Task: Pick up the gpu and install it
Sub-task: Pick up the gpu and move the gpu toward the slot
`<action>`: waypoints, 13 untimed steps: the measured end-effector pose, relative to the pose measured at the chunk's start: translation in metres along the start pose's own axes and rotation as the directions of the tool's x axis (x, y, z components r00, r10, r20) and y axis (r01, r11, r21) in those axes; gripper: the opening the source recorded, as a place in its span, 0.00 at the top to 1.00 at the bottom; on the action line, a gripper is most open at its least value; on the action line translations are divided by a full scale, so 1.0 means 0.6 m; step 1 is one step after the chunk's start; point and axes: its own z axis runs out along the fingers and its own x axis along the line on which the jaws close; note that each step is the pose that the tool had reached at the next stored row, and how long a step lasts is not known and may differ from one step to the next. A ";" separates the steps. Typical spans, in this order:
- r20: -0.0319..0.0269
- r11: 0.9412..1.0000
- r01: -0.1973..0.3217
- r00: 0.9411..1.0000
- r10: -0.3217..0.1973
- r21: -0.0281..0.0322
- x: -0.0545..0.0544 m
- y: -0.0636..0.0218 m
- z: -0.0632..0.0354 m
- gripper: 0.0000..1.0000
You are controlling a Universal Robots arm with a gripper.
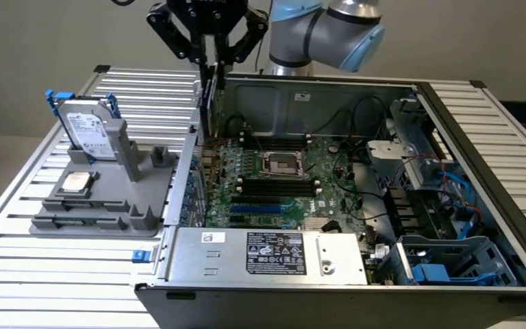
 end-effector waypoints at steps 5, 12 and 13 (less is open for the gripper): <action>0.000 1.000 0.000 1.000 0.000 -0.001 -0.038 0.001 -0.001 0.74; 0.000 1.000 0.000 1.000 0.000 -0.001 -0.091 0.003 0.001 0.74; 0.000 1.000 0.000 1.000 0.000 -0.001 -0.099 0.003 0.002 0.74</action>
